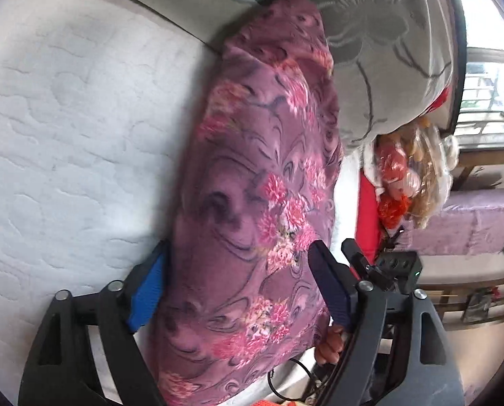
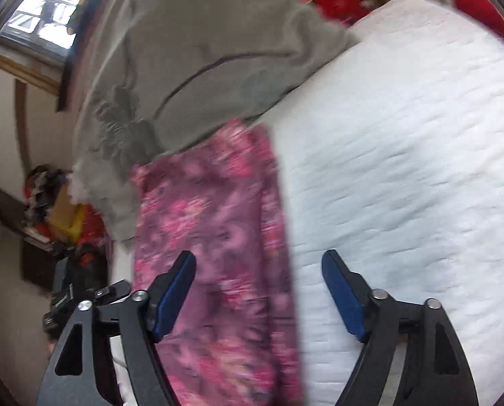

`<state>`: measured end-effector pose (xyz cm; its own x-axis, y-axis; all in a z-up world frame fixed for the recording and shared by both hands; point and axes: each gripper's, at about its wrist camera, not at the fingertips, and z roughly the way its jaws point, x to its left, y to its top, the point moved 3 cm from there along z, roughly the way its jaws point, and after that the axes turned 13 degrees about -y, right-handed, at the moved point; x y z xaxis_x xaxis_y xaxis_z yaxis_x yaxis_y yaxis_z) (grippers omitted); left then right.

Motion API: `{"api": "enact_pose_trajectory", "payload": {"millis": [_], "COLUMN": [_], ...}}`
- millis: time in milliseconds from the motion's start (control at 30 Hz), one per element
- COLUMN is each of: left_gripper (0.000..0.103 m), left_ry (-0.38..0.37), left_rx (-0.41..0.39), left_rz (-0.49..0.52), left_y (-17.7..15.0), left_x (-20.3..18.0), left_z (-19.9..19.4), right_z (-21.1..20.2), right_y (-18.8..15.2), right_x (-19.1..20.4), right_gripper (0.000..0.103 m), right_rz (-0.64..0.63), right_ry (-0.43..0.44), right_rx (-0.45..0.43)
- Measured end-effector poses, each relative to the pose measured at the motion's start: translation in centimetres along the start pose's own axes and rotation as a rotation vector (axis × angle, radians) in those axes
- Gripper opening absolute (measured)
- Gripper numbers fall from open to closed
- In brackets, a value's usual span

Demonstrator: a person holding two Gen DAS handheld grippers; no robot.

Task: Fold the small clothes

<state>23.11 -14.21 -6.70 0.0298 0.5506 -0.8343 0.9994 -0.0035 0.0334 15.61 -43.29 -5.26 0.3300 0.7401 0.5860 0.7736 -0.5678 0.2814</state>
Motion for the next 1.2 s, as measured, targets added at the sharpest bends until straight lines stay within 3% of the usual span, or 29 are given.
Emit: {"api": "enact_pose_trajectory", "payload": {"millis": [33,133,200,233,300,333,367,433,567,767,1033,1200], "left_gripper": [0.082,0.083,0.08,0.076,0.049,0.043,0.033,0.026,0.024,0.024,0.024,0.027], "left_ry": [0.017,0.022,0.015,0.024,0.084,0.124,0.142,0.16,0.183,0.168,0.199,0.241], "left_rx": [0.006,-0.001,-0.014,-0.02,-0.017,-0.016,-0.017,-0.031,-0.06,-0.108,-0.141,-0.115], "left_rz": [0.012,-0.007,-0.034,-0.04,-0.015,0.012,0.031,0.075,0.145,0.194,0.153,0.105], "left_y": [0.0,-0.2,-0.1,-0.2,-0.5,-0.7,-0.9,-1.5,-2.9,-6.1,-9.6,-11.1], "left_x": [-0.3,-0.6,-1.4,-1.4,-1.4,-1.6,-1.7,-2.5,-4.1,-5.3,-1.6,2.2], "left_z": [0.4,0.8,1.6,1.4,0.8,0.8,0.6,0.0,-1.7,-5.9,-10.6,-10.4], "right_z": [0.8,2.3,2.6,2.6,2.3,1.9,1.5,0.6,-1.6,-5.2,-5.2,-3.2], "right_y": [-0.1,-0.3,-0.2,-0.3,-0.6,-0.8,-1.1,-1.5,-2.8,-5.8,-11.1,-14.1], "right_x": [1.0,3.3,3.8,3.9,4.5,5.0,5.7,7.5,10.9,13.6,17.2,18.0], "right_gripper": [0.08,0.08,0.06,0.031,0.027,0.025,0.024,0.023,0.022,0.022,0.022,0.023], "right_rz": [-0.017,-0.09,-0.069,-0.07,-0.093,-0.124,-0.153,-0.226,-0.336,-0.415,-0.484,-0.539], "right_ry": [0.033,-0.025,-0.057,-0.073,-0.103,-0.128,-0.153,-0.223,-0.298,-0.296,-0.26,-0.248], "right_rx": [0.042,0.058,0.039,0.034,0.01,-0.016,-0.034,-0.083,-0.165,-0.22,-0.169,-0.095]}}
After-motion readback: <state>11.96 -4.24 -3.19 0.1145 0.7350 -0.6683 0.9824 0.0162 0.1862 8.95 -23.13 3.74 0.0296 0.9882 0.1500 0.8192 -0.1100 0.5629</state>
